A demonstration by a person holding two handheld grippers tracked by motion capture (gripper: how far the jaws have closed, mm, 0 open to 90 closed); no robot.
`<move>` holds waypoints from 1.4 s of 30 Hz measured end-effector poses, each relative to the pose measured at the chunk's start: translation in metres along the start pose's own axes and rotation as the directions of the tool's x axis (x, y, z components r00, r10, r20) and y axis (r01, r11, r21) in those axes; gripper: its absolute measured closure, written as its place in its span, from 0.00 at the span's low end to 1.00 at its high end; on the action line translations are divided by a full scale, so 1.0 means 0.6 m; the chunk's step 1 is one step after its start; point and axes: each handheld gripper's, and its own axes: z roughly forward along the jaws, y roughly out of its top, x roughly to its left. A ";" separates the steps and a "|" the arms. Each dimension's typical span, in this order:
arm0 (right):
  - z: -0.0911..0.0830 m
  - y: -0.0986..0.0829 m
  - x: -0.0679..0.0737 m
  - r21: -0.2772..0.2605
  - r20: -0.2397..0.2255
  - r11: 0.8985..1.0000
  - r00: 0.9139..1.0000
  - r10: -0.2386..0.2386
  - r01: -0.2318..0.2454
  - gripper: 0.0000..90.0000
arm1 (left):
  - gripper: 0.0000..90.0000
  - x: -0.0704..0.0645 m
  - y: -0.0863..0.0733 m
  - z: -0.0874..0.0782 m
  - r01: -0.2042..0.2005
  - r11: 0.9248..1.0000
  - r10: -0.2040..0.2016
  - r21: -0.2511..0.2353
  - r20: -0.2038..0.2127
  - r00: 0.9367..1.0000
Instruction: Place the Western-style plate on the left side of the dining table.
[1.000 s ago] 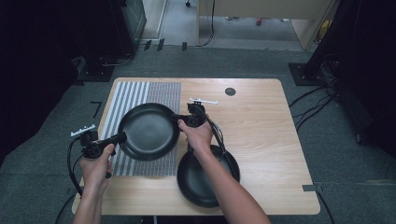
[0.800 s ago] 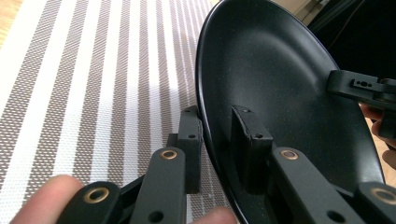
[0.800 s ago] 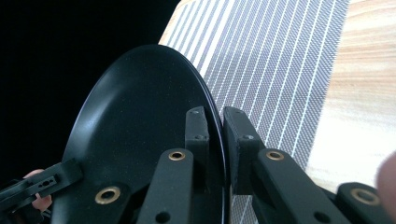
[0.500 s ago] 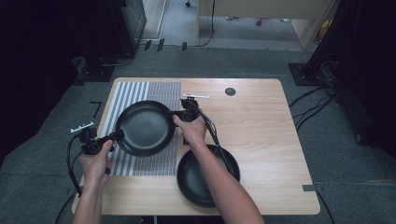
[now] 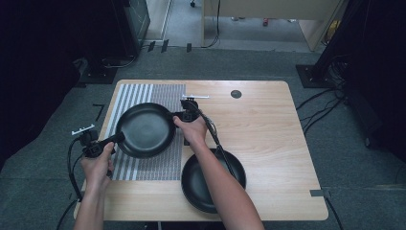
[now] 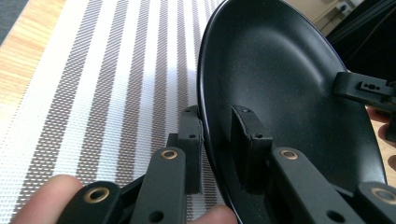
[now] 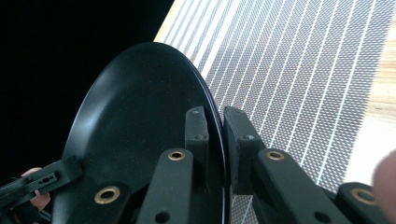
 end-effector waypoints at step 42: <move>0.094 0.019 -0.048 0.063 0.122 0.993 0.987 -0.107 0.100 0.81 | 0.61 -0.005 -0.027 0.086 -0.211 0.977 0.212 0.025 -0.189 0.959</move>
